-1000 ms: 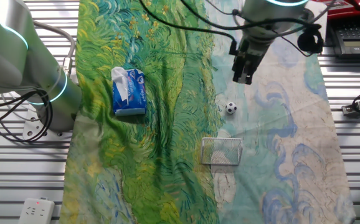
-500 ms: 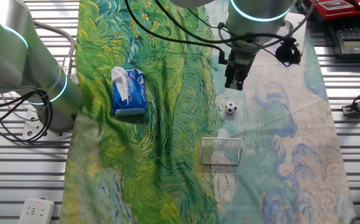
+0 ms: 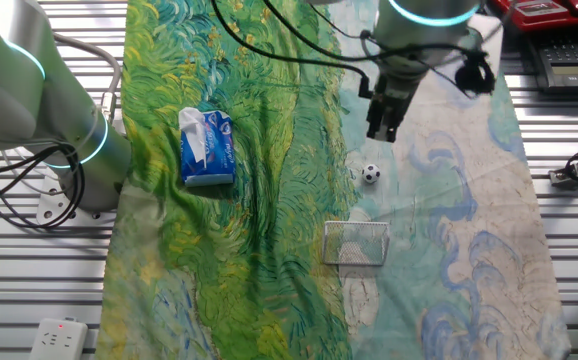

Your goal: Push the soccer ball into the goal

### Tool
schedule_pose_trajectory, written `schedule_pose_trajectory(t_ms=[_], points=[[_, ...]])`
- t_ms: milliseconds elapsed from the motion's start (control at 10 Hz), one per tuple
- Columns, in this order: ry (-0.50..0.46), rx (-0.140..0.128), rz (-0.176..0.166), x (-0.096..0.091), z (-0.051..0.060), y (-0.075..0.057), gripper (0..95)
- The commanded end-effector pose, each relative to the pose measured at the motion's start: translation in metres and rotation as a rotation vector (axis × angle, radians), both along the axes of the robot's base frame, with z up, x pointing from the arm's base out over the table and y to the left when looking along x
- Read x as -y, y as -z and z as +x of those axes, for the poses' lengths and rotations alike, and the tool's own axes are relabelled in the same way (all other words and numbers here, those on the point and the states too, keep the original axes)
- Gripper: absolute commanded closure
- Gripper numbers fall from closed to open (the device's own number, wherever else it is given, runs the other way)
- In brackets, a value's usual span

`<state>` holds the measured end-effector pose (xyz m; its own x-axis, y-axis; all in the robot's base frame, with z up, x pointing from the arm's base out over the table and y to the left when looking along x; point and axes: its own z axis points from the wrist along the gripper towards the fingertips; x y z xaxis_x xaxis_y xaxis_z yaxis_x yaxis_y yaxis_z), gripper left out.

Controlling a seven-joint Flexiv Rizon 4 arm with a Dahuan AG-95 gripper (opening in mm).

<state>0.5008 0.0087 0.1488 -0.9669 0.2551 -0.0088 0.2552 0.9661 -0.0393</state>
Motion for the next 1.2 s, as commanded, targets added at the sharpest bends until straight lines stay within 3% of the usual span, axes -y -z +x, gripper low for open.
schedule_pose_trajectory(t_ms=[100,300,500,700,900,1200], points=[[-0.001,-0.137,-0.017,0.0,0.003,0.001,95.0],[-0.041,-0.174,-0.006,0.0,0.003,0.001,95.0],[-0.044,-0.18,0.001,0.0,0.003,0.001,95.0],[-0.041,-0.173,0.009,0.0,0.003,0.001,95.0],[-0.016,-0.12,0.065,0.002,0.009,0.02,95.0],[-0.002,-0.104,0.08,0.002,0.012,0.046,95.0]])
